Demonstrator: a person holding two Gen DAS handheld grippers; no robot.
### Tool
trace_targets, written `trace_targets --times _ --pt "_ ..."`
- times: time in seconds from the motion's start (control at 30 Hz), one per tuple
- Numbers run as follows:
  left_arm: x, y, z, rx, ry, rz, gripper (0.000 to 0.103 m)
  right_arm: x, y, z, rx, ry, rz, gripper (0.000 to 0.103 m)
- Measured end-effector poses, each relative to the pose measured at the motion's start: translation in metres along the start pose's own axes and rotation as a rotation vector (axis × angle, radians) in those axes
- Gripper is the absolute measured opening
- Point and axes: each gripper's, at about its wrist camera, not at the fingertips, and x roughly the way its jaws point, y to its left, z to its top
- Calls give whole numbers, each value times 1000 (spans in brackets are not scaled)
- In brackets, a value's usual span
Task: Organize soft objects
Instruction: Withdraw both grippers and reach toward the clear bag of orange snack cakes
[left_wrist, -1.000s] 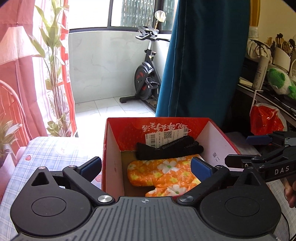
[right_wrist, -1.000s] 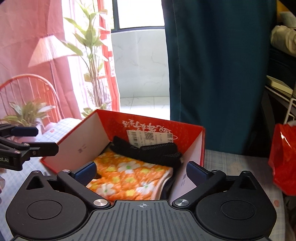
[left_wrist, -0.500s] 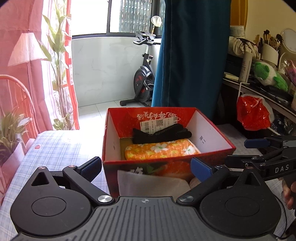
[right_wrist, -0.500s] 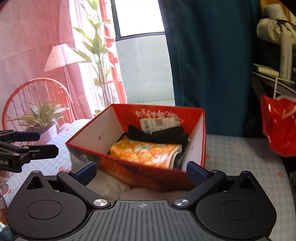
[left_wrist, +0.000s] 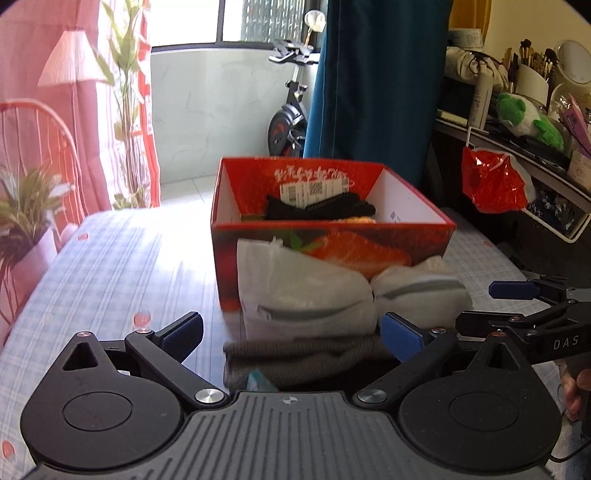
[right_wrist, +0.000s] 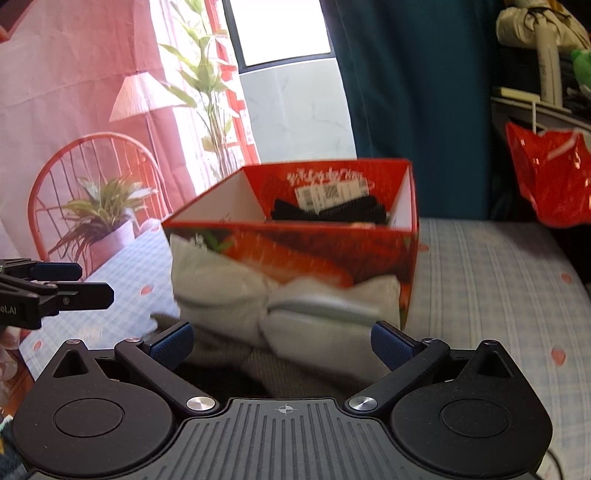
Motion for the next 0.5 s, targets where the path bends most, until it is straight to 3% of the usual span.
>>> trace_targets --times 0.33,0.5 --pt "-3 18 -36 -45 71 26 103 11 8 -40 55 50 25 85" --pt "-8 37 -52 -99 107 41 103 23 27 -45 10 77 57 79"
